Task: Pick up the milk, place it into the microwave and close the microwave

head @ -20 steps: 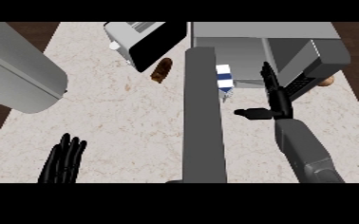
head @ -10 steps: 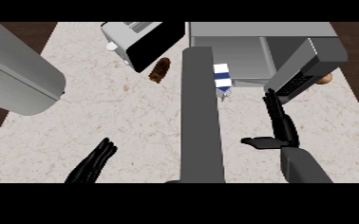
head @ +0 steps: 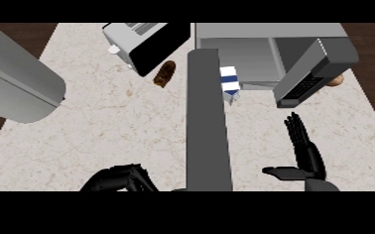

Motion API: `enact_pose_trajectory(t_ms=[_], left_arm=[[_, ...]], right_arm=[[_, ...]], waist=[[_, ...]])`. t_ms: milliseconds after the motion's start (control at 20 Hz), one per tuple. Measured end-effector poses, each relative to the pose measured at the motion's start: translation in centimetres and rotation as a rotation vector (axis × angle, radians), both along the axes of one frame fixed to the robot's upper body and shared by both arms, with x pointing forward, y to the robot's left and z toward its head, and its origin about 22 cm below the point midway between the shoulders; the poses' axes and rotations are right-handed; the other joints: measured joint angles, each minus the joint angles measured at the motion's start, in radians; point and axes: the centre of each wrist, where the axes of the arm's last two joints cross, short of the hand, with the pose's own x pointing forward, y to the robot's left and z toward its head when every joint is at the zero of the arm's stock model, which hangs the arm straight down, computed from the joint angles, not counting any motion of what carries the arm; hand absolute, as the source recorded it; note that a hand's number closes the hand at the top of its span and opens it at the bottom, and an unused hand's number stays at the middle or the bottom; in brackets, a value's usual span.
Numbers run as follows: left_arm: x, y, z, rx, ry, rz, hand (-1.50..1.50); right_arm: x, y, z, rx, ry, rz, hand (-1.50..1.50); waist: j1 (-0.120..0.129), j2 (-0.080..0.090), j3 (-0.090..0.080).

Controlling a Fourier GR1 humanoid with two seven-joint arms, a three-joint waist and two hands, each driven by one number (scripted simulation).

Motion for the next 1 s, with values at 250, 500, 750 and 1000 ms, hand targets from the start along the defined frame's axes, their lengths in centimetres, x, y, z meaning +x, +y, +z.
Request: enact_pose_trajectory(t_ms=[250, 500, 750, 1000], left_arm=[[2.1, -1.4, -0.1, 0.036, 0.008, -0.069, 1.5], [4.2, -3.3, -1.0, 0.101, 0.047, -0.192, 1.5], [5.4, -6.6, -1.9, 0.137, 0.082, -0.32, 1.5], [6.8, -10.1, -3.0, 0.205, 0.047, -0.381, 1.5]], right_arm=[[-2.4, -1.4, 0.1, 0.002, -0.012, -0.008, -1.5], [-5.0, -3.1, 0.6, 0.0, -0.02, -0.028, -1.5], [-6.7, -4.5, 1.5, -0.003, -0.035, -0.038, -1.5], [-8.3, -5.0, 2.5, -0.002, -0.058, -0.024, -1.5]], waist=[[-0.004, 0.0, 0.0], [-0.01, 0.001, 0.0], [-0.011, 0.001, 0.0], [-0.016, 0.001, 0.0]])
